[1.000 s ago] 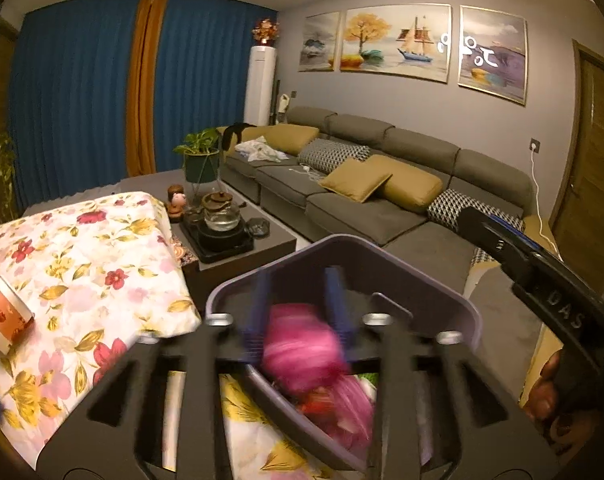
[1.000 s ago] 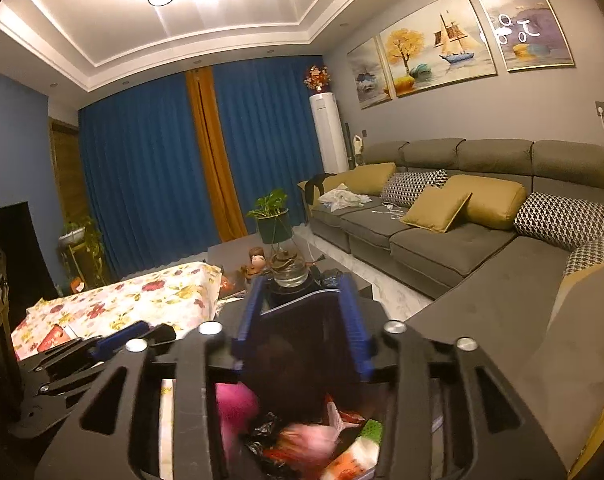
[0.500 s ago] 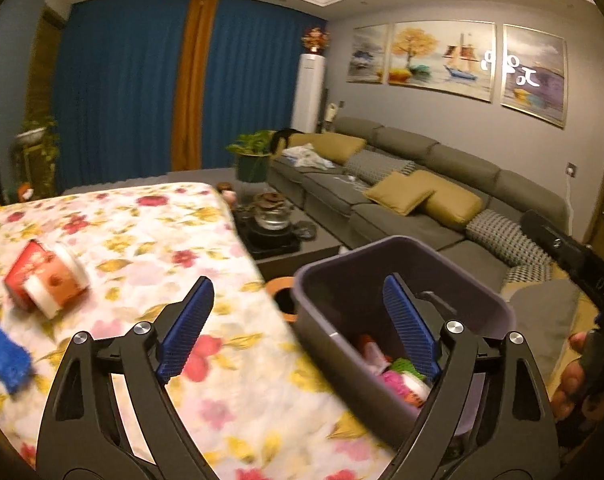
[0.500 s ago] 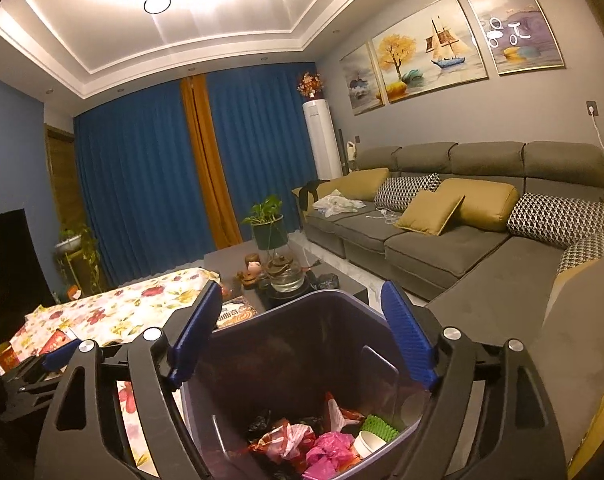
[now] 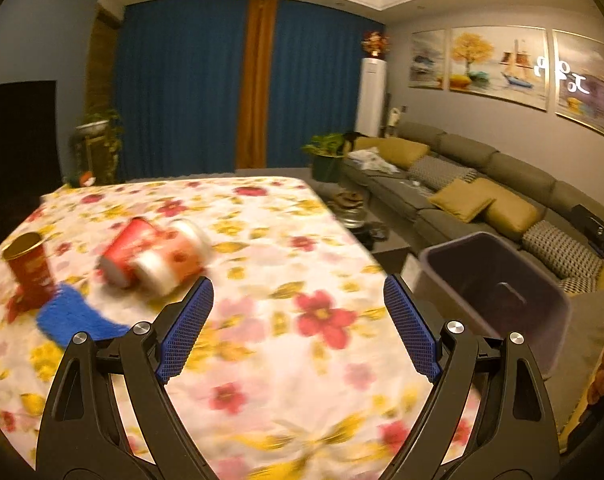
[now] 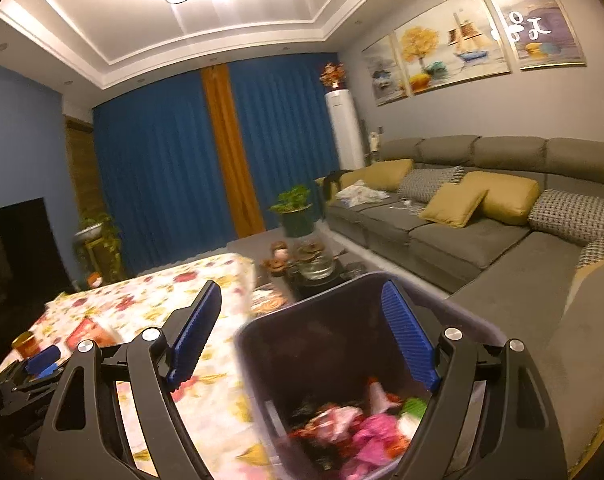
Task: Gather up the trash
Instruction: 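Move both open tools back over the bed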
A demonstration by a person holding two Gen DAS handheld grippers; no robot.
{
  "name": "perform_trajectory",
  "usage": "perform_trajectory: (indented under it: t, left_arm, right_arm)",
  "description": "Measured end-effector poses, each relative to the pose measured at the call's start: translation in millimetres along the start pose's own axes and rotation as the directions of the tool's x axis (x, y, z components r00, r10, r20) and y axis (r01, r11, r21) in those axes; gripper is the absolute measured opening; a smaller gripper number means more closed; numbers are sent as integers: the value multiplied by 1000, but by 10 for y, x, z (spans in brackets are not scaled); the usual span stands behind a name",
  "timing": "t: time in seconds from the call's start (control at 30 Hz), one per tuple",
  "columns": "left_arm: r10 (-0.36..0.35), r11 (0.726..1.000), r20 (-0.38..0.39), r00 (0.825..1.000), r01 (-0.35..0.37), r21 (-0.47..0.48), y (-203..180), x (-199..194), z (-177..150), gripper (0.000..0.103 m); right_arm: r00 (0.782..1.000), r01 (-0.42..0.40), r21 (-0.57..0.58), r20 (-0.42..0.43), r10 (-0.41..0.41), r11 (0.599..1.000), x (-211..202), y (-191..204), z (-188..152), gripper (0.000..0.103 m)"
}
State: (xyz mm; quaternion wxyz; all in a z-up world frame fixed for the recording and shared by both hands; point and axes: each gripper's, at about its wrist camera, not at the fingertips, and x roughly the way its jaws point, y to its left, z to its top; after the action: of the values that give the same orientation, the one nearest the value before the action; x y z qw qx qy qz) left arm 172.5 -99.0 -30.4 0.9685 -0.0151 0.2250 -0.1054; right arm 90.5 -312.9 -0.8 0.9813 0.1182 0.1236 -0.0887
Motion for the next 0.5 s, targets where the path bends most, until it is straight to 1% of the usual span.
perform_trajectory:
  t: [0.13,0.27,0.5]
  left_arm:
    - [71,997,8,997,-71,-35,358,-133,-41,85]
    - [156,985,9,988,-155,-72,756,-269,-85,85]
    - [252,956,-7,968,-250,-154,1433,-511,-219,85]
  right_arm:
    - [998,-55,-37,-17,54,998,43,320,-63,80]
    - [991,-125,-61,-49,122,990,106,659,-165,80]
    - [965,-244,-124,-125,229,962,250,1387,-383,80]
